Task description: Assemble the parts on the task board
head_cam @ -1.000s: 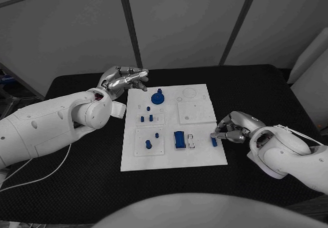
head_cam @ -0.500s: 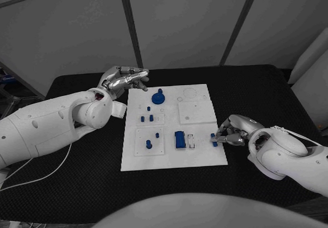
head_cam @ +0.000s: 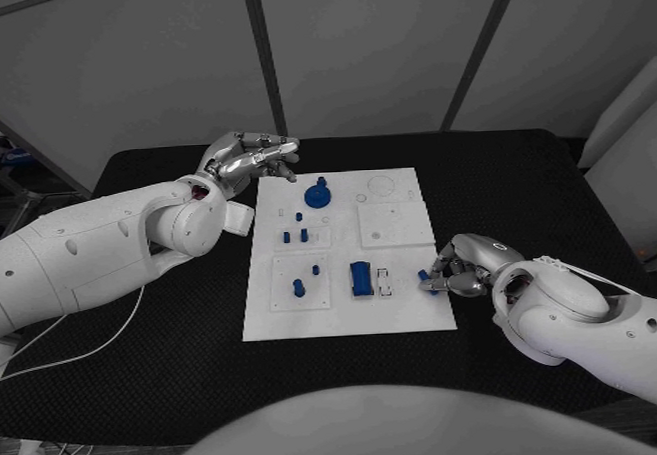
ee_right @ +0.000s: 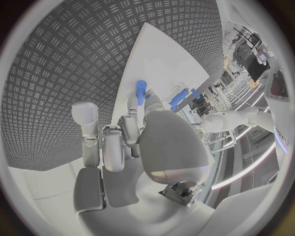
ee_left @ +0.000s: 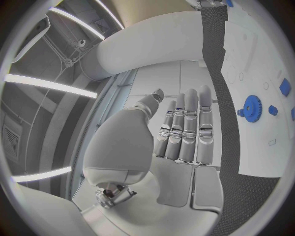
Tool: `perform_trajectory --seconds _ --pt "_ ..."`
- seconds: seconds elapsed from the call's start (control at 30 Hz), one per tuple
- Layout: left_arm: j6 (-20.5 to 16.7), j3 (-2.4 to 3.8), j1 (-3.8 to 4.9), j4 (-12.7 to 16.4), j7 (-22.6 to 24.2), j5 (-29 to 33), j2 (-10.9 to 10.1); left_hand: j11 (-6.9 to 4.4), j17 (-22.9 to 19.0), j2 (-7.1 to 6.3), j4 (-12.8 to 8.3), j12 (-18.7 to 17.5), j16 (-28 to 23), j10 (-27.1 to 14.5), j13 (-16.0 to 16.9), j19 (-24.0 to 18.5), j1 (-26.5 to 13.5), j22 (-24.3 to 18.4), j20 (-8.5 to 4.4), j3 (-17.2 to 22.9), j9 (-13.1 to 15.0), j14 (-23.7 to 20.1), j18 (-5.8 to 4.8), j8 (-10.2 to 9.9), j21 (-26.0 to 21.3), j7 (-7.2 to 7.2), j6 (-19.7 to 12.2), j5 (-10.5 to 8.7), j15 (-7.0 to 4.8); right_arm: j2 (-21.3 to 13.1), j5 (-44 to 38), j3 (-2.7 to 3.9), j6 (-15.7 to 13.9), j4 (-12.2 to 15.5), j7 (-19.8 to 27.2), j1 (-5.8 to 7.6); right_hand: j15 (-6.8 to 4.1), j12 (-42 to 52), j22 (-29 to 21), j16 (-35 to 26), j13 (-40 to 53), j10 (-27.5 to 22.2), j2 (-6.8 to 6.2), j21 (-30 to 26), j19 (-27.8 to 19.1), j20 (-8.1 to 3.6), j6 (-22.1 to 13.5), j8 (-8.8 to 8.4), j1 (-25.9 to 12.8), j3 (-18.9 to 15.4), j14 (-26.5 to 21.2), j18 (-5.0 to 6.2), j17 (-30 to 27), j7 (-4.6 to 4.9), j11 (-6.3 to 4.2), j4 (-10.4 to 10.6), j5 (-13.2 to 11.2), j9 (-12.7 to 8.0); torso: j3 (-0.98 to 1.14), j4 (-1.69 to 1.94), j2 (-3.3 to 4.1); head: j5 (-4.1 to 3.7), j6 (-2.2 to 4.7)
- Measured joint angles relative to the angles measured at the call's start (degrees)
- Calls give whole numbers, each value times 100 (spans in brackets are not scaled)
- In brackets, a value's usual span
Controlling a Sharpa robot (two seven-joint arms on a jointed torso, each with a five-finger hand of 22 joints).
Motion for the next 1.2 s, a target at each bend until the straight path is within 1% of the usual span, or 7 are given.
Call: perform_trajectory --seconds 0.27,0.37,0.53,0.67,0.87,1.03,1.2 --pt "3 0 -1 5 0 0 -4 0 0 0 0 0 0 0 0 0 0 0 0 0 0 0 0 0 0 0 0 0 0 135 -394 11 50 -26 -59 -17 -27 -33 17 0 21 -31 -77 0 19 -20 7 -15 418 353 13 0 0 11 -9 -405 -64 33 -4 0 -1 13 -1" --pt "4 0 -1 7 0 0 -12 0 0 0 0 0 0 0 -1 13 0 -4 13 0 0 0 0 0 0 0 0 0 0 163 -525 11 72 -29 -101 -20 -27 -64 16 0 -7 -31 -89 0 19 -20 7 -19 431 391 13 0 0 11 -10 -387 104 33 -4 3 -3 21 -1" --pt "4 0 -1 9 0 0 -27 0 0 0 0 0 0 0 -1 21 0 -8 21 0 0 0 1 0 0 0 0 0 0 190 -707 6 93 15 -187 -30 -26 -90 51 0 -40 -31 -153 23 40 -41 2 -34 494 539 13 0 0 15 -10 -267 756 34 -4 4 -5 37 -1" --pt "4 0 -2 13 0 0 -32 0 0 0 0 0 0 0 -1 21 0 -8 21 0 0 0 0 0 0 0 0 0 0 180 -772 -2 94 80 -274 -42 -25 -100 85 0 -33 -31 -171 40 40 -41 2 10 513 677 14 0 0 15 -10 -160 1015 63 -4 3 -7 43 -1" --pt "3 0 -2 19 0 0 -36 0 0 31 0 0 0 0 -1 21 31 -8 21 0 0 0 1 0 0 0 0 0 0 136 -757 -20 82 201 -385 -63 -26 -100 149 32 -29 -9 -235 85 40 -40 -9 140 412 948 14 0 -1 20 -31 85 1255 161 -5 1 -9 33 -1" --pt "3 0 -2 22 -1 0 -41 0 0 31 0 0 0 0 -1 21 31 -7 21 0 0 0 1 0 0 0 0 0 0 97 -644 -33 40 289 -458 -78 -27 -100 178 32 -4 32 -352 117 40 -40 -58 187 67 1338 13 1 -1 -10 -70 -23 1395 356 -5 0 -7 32 -1" --pt "2 0 -2 27 -1 1 -46 0 0 31 0 0 0 0 -2 21 31 -7 21 0 0 0 0 0 0 0 0 0 0 71 -507 -44 -31 384 -501 -92 -27 -100 208 32 12 31 -415 141 61 -62 -79 225 -86 1544 13 0 -1 -12 -70 -74 1435 372 -4 1 -3 45 -1"
